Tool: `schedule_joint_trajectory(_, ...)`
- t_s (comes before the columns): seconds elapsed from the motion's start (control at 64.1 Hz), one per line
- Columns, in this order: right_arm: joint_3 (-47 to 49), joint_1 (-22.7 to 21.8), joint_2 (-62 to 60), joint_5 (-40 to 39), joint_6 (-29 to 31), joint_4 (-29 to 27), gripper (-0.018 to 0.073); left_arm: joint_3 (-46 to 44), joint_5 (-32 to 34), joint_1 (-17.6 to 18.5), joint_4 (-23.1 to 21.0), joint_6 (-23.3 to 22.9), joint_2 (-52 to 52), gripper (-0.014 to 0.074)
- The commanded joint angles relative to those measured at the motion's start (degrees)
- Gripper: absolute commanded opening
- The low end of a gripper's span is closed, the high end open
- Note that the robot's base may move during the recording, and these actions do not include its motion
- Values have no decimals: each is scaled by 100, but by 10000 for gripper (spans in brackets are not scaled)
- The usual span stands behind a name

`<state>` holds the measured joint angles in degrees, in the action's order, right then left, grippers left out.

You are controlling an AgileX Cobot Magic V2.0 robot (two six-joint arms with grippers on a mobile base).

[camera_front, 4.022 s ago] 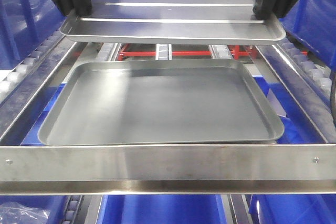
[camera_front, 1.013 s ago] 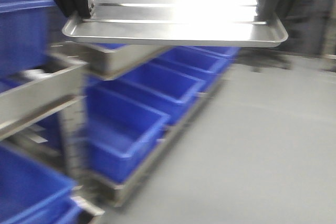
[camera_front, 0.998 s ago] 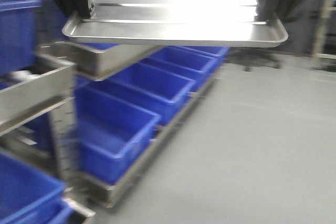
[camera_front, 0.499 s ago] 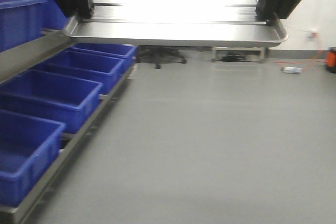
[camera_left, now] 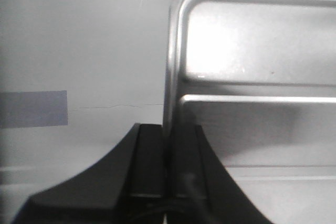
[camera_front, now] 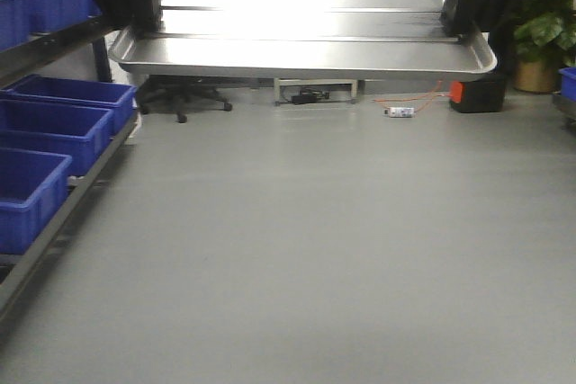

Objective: Grab silver tray and place in blue box
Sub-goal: 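Drive the base backward and turn while holding the silver tray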

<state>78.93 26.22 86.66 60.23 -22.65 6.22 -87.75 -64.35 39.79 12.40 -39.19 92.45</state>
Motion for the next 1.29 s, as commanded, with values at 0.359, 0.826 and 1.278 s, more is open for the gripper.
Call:
schedule_joint_trajectory(0.359,162,-9,-254,65,116,371,57,-183,31,-13,409,-42,-245,-104)
schedule_joint_trajectory(0.826,162,-9,-254,65,116,371,57,-183,31,-13,401,-42,-245,-104)
schedule_joint_trajectory(1.278,162,-9,-254,65,116,371,57,-183,31,-13,401,-42,-245,-104)
